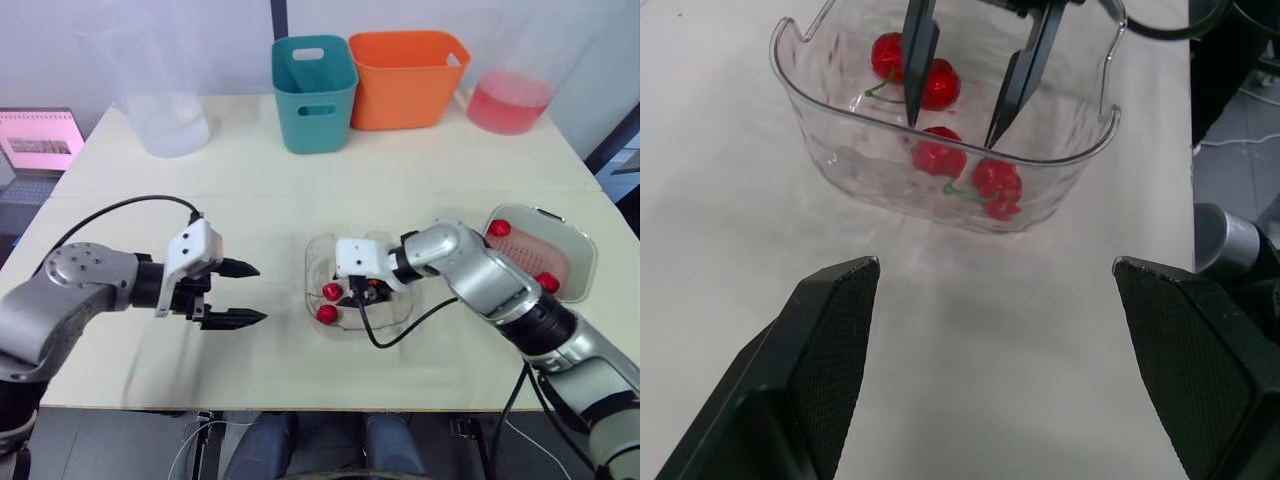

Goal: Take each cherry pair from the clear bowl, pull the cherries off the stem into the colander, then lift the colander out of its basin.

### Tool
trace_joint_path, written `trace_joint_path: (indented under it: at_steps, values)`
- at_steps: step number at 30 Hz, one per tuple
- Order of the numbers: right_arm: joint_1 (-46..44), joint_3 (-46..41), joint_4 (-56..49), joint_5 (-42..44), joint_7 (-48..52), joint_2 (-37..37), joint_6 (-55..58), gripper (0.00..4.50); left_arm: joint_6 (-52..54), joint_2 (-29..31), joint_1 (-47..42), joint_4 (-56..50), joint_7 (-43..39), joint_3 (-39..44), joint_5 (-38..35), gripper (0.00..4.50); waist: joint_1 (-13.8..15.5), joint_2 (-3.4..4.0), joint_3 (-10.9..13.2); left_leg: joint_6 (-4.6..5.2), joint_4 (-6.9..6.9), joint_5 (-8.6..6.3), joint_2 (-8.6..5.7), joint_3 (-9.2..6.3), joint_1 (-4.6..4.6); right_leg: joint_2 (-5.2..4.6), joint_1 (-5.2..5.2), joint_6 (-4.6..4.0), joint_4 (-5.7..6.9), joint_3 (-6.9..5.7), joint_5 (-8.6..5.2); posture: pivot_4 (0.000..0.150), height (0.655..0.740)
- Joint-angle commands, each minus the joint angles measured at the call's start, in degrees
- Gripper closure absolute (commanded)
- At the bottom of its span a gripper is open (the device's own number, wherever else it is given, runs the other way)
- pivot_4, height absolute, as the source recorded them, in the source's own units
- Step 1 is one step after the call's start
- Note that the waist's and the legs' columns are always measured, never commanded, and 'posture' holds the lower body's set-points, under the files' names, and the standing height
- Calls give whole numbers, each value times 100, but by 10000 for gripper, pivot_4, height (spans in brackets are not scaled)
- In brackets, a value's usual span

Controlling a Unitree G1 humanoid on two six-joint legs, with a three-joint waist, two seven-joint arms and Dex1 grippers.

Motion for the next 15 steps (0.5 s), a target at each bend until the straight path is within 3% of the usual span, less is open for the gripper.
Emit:
trace_joint_path:
  at_steps: [1, 5, 8, 11, 15]
  values:
    - [-168, 21, 57, -199, -8, 169, -149, 20341, 30, 44, 1, -159, 60, 226, -110, 5392, -2, 0, 0, 0, 0, 0, 0, 0, 0, 0, 0, 0, 0, 0, 0, 1500, 7400]
    - [-123, 49, 140, -342, 26, 254, -226, 20341, 33, 51, 10, -169, 91, 231, -141, 5392, 4, 0, 0, -1, 0, 0, 0, 0, 0, 1, 1, 0, 0, 0, 0, 1500, 7400]
    - [-89, -4, 163, -380, 30, 307, -232, 29070, 22, 52, 11, -156, 109, 229, -153, 5392, 3, 0, 0, -2, 0, 0, 0, 0, 0, 1, 1, 0, 0, 0, 0, 1500, 7400]
    - [-86, -122, 65, -317, 90, 312, -192, 40880, -10, 58, 28, -120, 107, 224, -143, 5392, -5, 0, 0, -3, 0, 1, 0, -1, 0, 1, 0, 0, 0, 0, 0, 1500, 7400]
    - [-42, -302, -240, -228, 181, 171, -130, 40880, -69, 65, -28, 38, 53, 208, -98, 5392, 5, 0, 0, -3, 0, 1, 0, -1, 0, 1, 0, 0, 0, 0, 0, 1500, 7400]
